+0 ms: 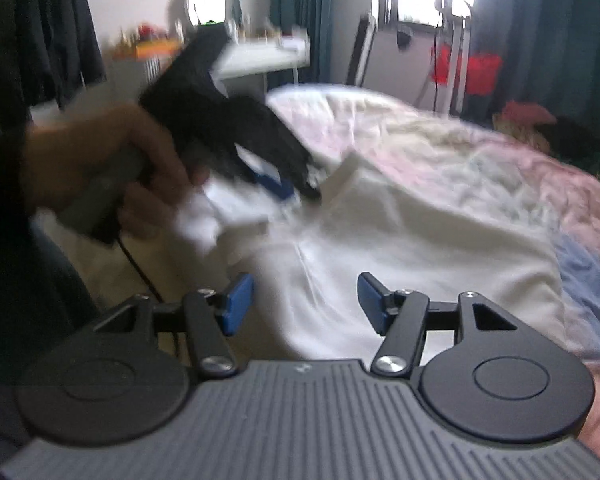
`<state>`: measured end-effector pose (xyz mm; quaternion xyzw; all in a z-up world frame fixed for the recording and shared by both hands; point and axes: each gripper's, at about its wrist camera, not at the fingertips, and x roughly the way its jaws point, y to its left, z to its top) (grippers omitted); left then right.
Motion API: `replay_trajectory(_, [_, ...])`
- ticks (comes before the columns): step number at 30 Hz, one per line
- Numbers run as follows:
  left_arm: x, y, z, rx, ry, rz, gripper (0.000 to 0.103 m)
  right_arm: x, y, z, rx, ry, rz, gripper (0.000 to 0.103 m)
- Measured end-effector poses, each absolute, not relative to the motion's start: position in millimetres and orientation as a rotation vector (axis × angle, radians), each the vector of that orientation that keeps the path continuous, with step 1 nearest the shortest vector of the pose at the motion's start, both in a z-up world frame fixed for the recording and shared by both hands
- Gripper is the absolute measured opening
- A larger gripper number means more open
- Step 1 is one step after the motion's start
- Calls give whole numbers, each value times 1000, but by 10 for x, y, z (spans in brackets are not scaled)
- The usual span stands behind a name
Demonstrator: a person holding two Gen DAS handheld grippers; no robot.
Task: Fold clothes
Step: 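Hold the striped edge with the left gripper while the right gripper carries the cuff toward it, then open both grippers and release the cuff and striped edge onto the pants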
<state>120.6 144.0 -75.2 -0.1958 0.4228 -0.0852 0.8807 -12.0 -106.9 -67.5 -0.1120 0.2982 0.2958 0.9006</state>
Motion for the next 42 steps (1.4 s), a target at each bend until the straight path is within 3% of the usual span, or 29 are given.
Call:
replay_trajectory(11, [1221, 1336, -603, -479, 744, -328, 38, -38, -1025, -742, -216, 663, 685, 60])
replay_trajectory(13, [1259, 1234, -597, -439, 723, -372, 45, -43, -981, -775, -223, 663, 708, 60])
replay_trajectory(18, [1447, 1075, -792, -342, 810, -373, 45, -17, -894, -838, -247, 652, 718, 55])
replay_trajectory(20, [1516, 1043, -884, -326, 852, -368, 42, -5, -917, -814, -216, 654, 723, 33])
replay_trajectory(23, [1580, 999, -901, -307, 854, -389, 40, -47, -931, -755, -237, 634, 699, 24])
replay_trajectory(26, [1668, 944, -886, -259, 855, -386, 31, -88, -930, -742, -256, 618, 694, 21])
replay_trajectory(28, [1729, 943, -878, -249, 870, -380, 15, -115, -923, -738, -270, 606, 689, 20])
replay_trajectory(30, [1735, 1000, -785, -266, 855, -403, 9, -111, -906, -724, -255, 566, 682, 19])
replay_trajectory(35, [1738, 1094, -536, -272, 776, -377, 9, 73, -686, -759, -224, 517, 631, 19])
replay_trajectory(42, [1799, 1047, -854, -181, 823, -323, 16, 240, -615, -1034, -208, 591, 632, 21])
